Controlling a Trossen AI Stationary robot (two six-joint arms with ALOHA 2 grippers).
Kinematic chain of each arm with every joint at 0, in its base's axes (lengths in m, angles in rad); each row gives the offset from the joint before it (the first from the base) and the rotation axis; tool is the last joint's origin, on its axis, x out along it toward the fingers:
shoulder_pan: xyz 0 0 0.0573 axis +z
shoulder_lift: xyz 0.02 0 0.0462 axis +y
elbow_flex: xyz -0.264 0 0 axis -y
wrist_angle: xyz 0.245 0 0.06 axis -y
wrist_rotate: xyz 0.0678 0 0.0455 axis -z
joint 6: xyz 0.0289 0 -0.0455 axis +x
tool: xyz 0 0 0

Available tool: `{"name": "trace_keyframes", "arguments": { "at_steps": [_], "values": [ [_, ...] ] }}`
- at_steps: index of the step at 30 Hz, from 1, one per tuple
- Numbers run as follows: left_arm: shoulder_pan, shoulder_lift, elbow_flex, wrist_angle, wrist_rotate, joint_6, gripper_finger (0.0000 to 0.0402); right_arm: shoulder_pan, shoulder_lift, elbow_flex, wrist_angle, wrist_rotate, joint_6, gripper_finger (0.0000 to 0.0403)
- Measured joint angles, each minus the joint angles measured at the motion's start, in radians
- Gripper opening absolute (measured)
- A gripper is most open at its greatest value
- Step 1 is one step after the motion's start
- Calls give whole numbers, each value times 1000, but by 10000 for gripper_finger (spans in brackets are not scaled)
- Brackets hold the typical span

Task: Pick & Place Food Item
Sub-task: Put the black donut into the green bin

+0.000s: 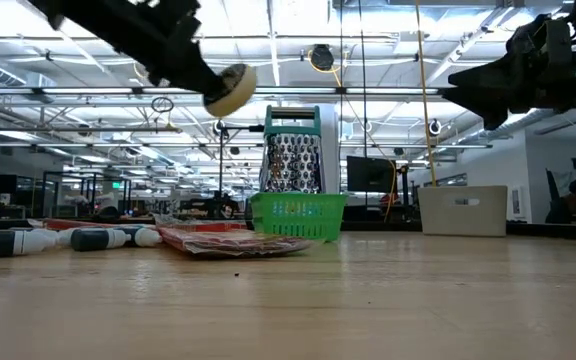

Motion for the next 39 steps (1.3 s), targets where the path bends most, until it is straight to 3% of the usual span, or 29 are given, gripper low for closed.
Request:
{"name": "trace_keyframes", "arguments": {
  "at_steps": [8, 15, 30, 39],
  "values": [
    [43, 207, 0, 249, 19, 100, 42, 0, 140, 0, 100, 5, 2, 171],
    [44, 339, 0, 434, 20, 132, 42, 0, 316, 0, 237, 123, 16, 171],
    [46, 543, 6, 557, 33, -17, 42, 0, 511, 0, 435, 128, 8, 171],
    [46, 635, 121, 459, 64, -29, 42, 0, 530, 0, 443, 127, 11, 171]
  ]
}}
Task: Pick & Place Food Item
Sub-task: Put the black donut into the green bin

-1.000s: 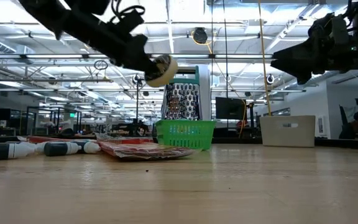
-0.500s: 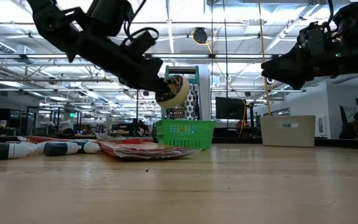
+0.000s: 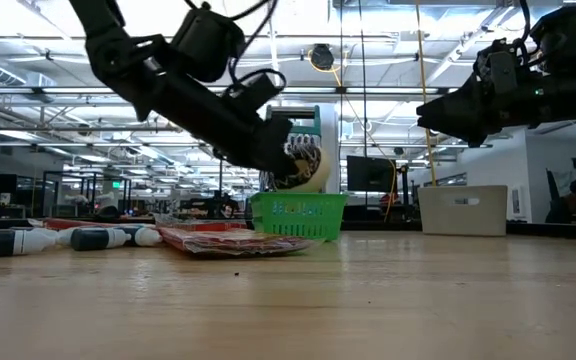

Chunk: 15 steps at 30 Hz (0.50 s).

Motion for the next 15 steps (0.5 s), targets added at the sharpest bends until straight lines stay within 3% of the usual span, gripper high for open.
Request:
{"name": "trace_keyframes", "arguments": {
  "at_steps": [5, 15],
  "values": [
    [1, 2, 24, -110, -34, -12, 42, 0, 1, 0, -7, 0, 0, 171],
    [6, 2, 26, -160, -50, -37, 42, 0, 1, 0, -7, 0, 0, 171]
  ]
}}
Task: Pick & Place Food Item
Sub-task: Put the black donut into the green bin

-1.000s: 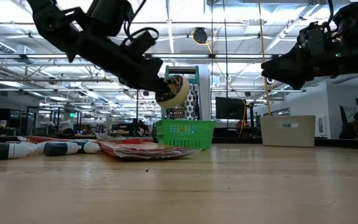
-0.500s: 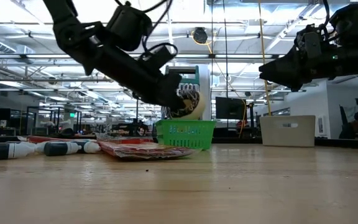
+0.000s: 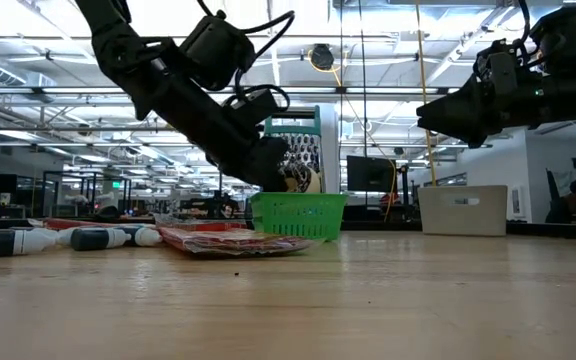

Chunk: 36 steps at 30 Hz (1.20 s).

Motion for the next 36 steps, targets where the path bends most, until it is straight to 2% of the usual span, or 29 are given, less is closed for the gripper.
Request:
{"name": "trace_keyframes", "arguments": {
  "at_steps": [10, 22, 31, 36],
  "values": [
    [43, 0, 0, -4, 100, -26, 42, 0, 0, 0, 0, 0, 0, 171],
    [52, 0, 0, -4, 112, -15, 47, 0, 0, 0, 0, 0, -3, 171],
    [52, 0, 0, -3, 128, -46, 139, 0, 0, 0, -1, 0, -3, 171],
    [52, 0, 0, -3, 128, -18, 177, 0, 0, 0, -1, 0, -2, 171]
  ]
}}
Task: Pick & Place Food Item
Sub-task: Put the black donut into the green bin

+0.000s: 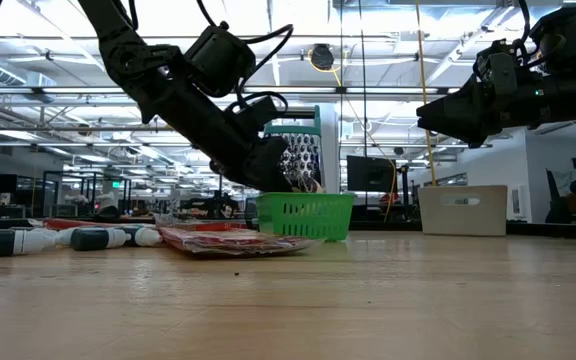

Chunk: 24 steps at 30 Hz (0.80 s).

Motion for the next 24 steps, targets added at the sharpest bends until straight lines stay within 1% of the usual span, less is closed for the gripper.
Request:
{"name": "trace_keyframes", "arguments": {
  "at_steps": [4, 9, 19, 24],
  "values": [
    [0, -6, -1, -2, 0, 5, 193, 0, 0, 0, 0, 0, 1, 171],
    [0, -21, -1, 3, 0, 7, 204, 0, 0, 0, 0, 0, 2, 171],
    [19, -30, -1, -5, 0, 20, 202, 0, 0, 0, -3, 0, 3, 171],
    [21, -30, -1, -44, 0, 33, 202, 0, 0, 0, -3, 0, 3, 171]
  ]
}}
